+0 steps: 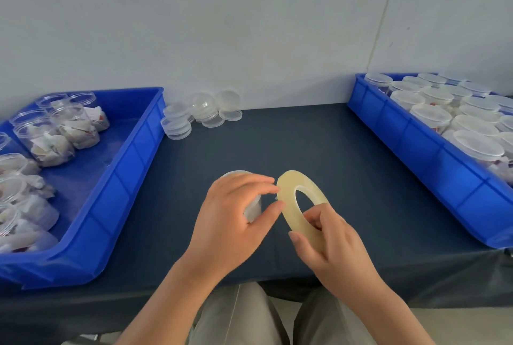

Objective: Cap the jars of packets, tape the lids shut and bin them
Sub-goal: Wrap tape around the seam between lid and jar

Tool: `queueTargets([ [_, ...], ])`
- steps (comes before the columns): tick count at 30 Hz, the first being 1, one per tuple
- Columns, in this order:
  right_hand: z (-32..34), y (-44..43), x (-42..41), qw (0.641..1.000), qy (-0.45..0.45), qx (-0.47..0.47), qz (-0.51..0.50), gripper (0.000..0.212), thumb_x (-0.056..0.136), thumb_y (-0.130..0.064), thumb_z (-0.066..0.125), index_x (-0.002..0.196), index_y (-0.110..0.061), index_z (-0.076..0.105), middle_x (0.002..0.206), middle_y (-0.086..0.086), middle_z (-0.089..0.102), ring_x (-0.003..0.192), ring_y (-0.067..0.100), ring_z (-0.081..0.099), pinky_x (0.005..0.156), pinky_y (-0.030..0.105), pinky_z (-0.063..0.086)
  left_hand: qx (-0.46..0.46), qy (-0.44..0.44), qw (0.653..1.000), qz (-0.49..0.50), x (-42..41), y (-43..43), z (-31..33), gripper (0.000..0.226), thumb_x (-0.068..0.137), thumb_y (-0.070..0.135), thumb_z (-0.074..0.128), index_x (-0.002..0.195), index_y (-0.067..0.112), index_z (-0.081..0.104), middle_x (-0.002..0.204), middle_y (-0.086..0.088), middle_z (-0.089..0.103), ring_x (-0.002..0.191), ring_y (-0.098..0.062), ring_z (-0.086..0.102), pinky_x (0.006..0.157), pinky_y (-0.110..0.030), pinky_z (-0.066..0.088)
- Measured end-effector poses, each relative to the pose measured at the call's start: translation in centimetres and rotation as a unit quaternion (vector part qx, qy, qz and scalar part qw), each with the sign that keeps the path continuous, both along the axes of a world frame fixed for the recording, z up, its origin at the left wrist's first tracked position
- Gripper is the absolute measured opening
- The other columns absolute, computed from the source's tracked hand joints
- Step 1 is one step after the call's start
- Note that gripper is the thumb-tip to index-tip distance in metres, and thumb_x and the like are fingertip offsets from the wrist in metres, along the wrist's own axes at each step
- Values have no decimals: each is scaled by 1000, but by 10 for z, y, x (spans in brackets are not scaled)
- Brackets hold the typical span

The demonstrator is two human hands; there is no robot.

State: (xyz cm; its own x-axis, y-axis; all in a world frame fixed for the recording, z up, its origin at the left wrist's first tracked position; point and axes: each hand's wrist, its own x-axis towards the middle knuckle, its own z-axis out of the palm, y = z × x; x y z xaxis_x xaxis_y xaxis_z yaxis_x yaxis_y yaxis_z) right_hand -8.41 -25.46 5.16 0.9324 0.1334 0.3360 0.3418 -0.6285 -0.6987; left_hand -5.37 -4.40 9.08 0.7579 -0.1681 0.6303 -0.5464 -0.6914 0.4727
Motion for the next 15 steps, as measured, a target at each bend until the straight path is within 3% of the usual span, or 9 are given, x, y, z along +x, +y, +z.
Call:
queueTargets([
  [3,-1,2,-7,1000,-13,19,-12,28,86,-64,54,93,-39,46,102,-27,57,89,9,55,72,12,42,-79,45,996,-6,-13,-7,1,12,101,36,69,105,29,79,111,26,74,110,0,69,92,-16,53],
  [8,-4,8,-15,998,-13,58,5,23,92,-61,55,99,-41,47,91,-16,60,73,17,57,61,18,43,4,9,1000,18,-26,-14,-3,30,109,38,47,108,20,70,121,20,72,99,5,65,76,-8,46],
  [12,-7,13,-19,994,13,104,18,27,97,-61,48,105,-35,47,83,1,57,61,24,52,52,31,41,28,-11,999,39,-32,-20,-6,32,108,34,46,118,17,71,100,18,74,77,-3,65,55,-28,55],
  [15,-9,16,-18,994,8,110,5,36,100,-64,41,106,-29,49,73,1,55,55,20,47,50,26,35,19,23,999,30,-37,-23,-4,34,104,44,52,123,21,69,100,22,71,83,5,62,54,-29,56],
])
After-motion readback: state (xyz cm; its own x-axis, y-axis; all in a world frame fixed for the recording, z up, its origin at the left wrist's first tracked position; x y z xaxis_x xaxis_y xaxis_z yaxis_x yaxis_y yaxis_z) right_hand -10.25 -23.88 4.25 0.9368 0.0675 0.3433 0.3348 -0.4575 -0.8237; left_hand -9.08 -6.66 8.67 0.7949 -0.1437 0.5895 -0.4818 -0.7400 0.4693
